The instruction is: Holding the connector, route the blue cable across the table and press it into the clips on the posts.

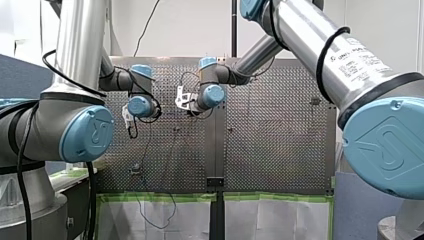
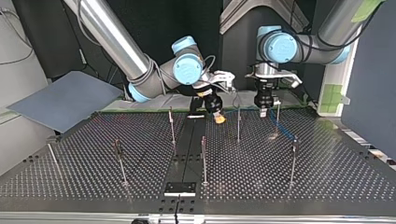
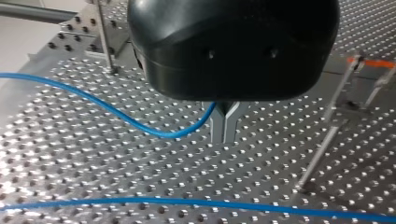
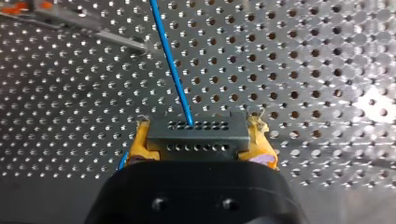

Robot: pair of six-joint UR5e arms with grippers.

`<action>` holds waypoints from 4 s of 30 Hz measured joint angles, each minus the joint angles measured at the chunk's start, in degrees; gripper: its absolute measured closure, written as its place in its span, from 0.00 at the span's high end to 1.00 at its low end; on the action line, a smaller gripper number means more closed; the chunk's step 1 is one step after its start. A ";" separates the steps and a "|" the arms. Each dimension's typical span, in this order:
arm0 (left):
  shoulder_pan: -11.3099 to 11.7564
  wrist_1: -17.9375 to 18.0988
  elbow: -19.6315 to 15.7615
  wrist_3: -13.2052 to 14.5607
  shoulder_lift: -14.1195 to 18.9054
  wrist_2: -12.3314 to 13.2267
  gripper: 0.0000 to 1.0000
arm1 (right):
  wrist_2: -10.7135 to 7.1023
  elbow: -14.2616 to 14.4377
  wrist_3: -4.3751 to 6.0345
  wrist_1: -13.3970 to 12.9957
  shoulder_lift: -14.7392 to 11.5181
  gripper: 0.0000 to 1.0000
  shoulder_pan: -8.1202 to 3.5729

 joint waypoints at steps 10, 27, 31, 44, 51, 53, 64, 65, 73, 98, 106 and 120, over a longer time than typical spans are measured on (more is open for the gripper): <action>-0.35 2.05 -0.06 0.55 -4.90 0.28 0.00 | -0.19 0.52 0.26 -0.11 1.22 0.00 -0.90; -0.25 3.74 -0.07 0.38 -9.45 1.94 0.00 | -0.12 0.72 0.63 -1.46 4.11 0.00 -1.09; 0.18 4.94 -0.06 -0.14 -9.45 2.89 0.00 | -0.12 0.72 1.10 -2.49 4.40 0.00 -1.18; 0.91 6.55 3.21 -1.74 -13.82 4.48 0.00 | -0.30 0.71 1.57 -4.20 4.51 0.00 -2.40; 1.17 7.15 5.12 -2.37 -15.55 5.24 0.00 | -0.31 0.72 1.68 -4.29 4.59 0.00 -3.31; 1.29 7.18 5.63 -2.69 -15.62 5.94 0.00 | -0.35 0.72 1.88 -4.36 4.59 0.00 -3.63; 3.03 4.51 9.08 -2.83 -15.64 8.18 0.13 | -0.83 0.72 2.10 -4.39 4.61 0.00 -5.25; 3.08 4.24 9.18 -2.87 -15.64 8.05 0.29 | -0.84 0.72 2.08 -4.39 4.62 0.00 -5.29; 2.92 1.04 9.38 -1.66 -15.63 5.10 0.99 | -1.13 0.72 1.88 -4.34 4.62 0.00 -5.51; 0.69 -3.69 2.08 2.75 -7.78 4.20 0.99 | -1.53 0.78 1.61 -3.05 4.61 0.00 -5.81; -1.35 -0.48 -1.83 1.90 -4.53 6.56 0.99 | -1.39 0.81 1.41 -1.84 4.60 0.00 -5.96; -7.85 3.01 -3.84 -0.78 -4.32 1.91 0.99 | -1.51 0.81 1.21 -1.21 4.60 0.00 -7.39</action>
